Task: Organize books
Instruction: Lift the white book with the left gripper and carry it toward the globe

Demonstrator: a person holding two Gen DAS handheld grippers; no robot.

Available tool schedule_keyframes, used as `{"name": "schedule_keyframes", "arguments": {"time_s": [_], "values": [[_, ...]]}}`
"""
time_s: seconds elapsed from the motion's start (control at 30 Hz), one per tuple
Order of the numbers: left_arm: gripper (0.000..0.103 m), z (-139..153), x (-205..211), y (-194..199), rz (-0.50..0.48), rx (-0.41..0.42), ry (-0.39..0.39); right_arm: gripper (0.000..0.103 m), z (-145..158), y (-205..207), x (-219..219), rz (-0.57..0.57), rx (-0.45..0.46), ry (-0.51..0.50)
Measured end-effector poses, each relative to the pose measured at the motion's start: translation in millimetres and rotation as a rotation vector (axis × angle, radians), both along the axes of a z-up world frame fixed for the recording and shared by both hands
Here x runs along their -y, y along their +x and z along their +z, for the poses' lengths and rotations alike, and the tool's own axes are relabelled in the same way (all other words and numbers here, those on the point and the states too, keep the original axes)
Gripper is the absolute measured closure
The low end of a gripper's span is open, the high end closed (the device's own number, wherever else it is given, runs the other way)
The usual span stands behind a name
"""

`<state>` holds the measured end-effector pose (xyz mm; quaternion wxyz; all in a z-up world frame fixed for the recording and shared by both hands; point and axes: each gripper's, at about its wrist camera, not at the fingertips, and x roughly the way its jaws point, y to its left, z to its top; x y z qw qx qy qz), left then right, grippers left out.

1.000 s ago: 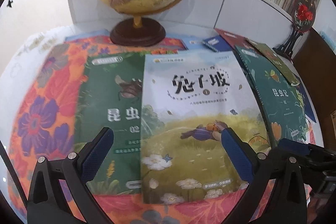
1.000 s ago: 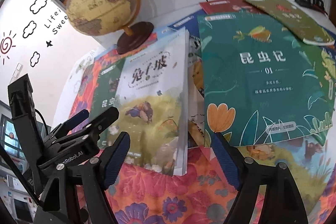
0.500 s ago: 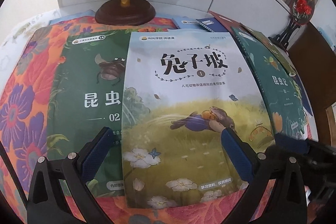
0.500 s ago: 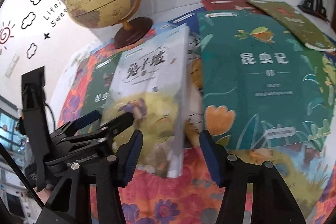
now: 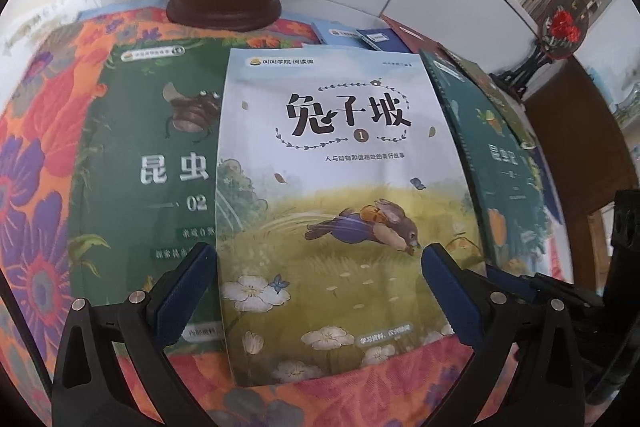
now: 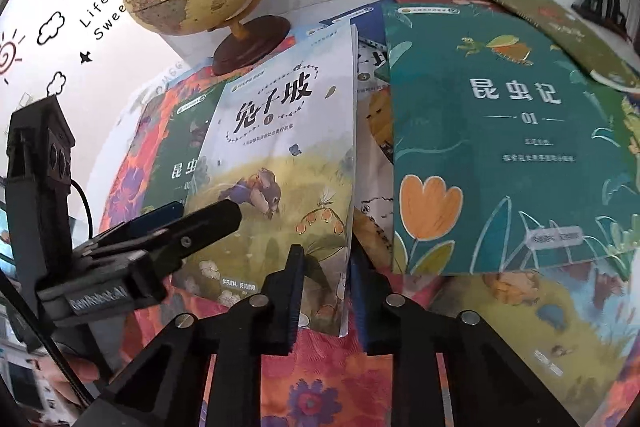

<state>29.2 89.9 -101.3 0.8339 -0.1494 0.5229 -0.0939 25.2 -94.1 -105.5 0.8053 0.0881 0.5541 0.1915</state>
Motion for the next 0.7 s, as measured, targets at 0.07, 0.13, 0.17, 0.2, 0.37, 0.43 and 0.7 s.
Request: {"name": "schedule_keyframes", "arguments": {"time_s": [0.07,0.13,0.17,0.2,0.37,0.43,0.7], "values": [[0.001,0.1,-1.6,-5.7,-0.019,-0.018,-0.049,0.083,0.7,-10.8,2.7,0.003,0.011,-0.01],[0.001,-0.2,-1.9,-17.8,-0.031,-0.037,-0.104,0.083,-2.7,-26.9,10.5,-0.004,0.001,-0.001],[0.001,0.0,-0.7,-25.4,-0.043,-0.042,-0.117,0.083,-5.8,-36.8,14.7,-0.003,-0.015,0.005],[0.001,0.3,1.9,-34.5,-0.064,-0.043,-0.124,0.083,-8.2,-44.5,16.6,0.007,-0.024,0.005],[0.001,-5.7,19.9,-81.9,-0.201,-0.029,-0.078,0.083,-13.1,-91.4,38.7,0.062,-0.061,0.048],[0.001,-14.5,20.8,-90.6,-0.221,-0.039,-0.073,0.083,-17.5,-99.5,45.2,0.074,-0.051,0.054],[0.001,-15.9,18.6,-89.8,-0.251,0.005,-0.08,0.083,-38.0,-82.4,79.5,0.062,-0.09,0.31]]}}
